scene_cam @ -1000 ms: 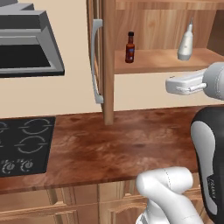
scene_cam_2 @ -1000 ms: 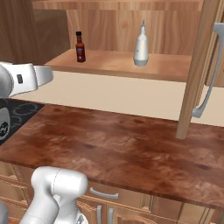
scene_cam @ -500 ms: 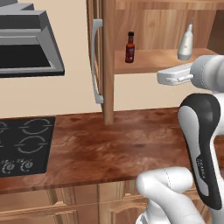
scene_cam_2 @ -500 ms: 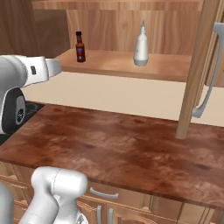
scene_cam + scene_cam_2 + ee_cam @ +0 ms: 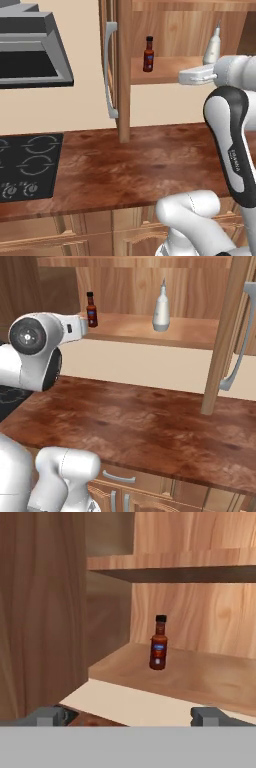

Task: Move the condiment bottle and oil and vinegar bottle from the cabinet to the dining counter.

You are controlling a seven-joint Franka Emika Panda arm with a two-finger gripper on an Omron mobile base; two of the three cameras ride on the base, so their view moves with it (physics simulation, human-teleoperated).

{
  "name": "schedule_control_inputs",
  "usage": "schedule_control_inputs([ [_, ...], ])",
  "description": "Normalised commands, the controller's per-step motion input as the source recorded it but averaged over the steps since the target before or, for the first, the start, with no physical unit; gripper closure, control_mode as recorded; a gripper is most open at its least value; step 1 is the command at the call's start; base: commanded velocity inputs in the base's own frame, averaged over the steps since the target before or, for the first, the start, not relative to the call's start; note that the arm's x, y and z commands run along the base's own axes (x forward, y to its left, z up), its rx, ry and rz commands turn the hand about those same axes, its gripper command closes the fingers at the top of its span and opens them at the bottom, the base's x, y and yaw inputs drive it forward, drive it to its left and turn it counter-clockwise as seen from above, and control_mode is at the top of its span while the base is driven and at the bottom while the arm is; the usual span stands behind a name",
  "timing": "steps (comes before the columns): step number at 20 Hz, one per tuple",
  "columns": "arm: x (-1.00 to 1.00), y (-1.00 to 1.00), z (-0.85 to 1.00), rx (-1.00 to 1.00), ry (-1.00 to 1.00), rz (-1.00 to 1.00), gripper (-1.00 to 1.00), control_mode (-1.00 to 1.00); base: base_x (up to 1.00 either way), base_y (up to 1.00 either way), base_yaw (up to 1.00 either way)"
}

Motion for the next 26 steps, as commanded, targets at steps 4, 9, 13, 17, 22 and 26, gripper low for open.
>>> schedule_control_inputs([
  [4,0.45,-0.33,-0.01,0.08,0.00,0.14,-1.00,-1.00,0.00,0.00,0.00],
  [9,0.23,-0.04,0.00,0.00,0.00,0.00,-1.00,-1.00,0.00,0.00,0.00],
  [13,0.42,-0.02,0.00,0.00,0.03,0.00,-1.00,-1.00,0.00,0.00,0.00],
  [17,0.48,0.00,0.00,0.00,0.05,0.00,-1.00,-1.00,0.00,0.00,0.00],
  [22,0.48,0.00,0.01,-0.01,0.04,0.00,-1.00,-1.00,0.00,0.00,0.00],
  [26,0.42,0.00,0.02,-0.03,0.01,0.00,-1.00,-1.00,0.00,0.00,0.00],
])
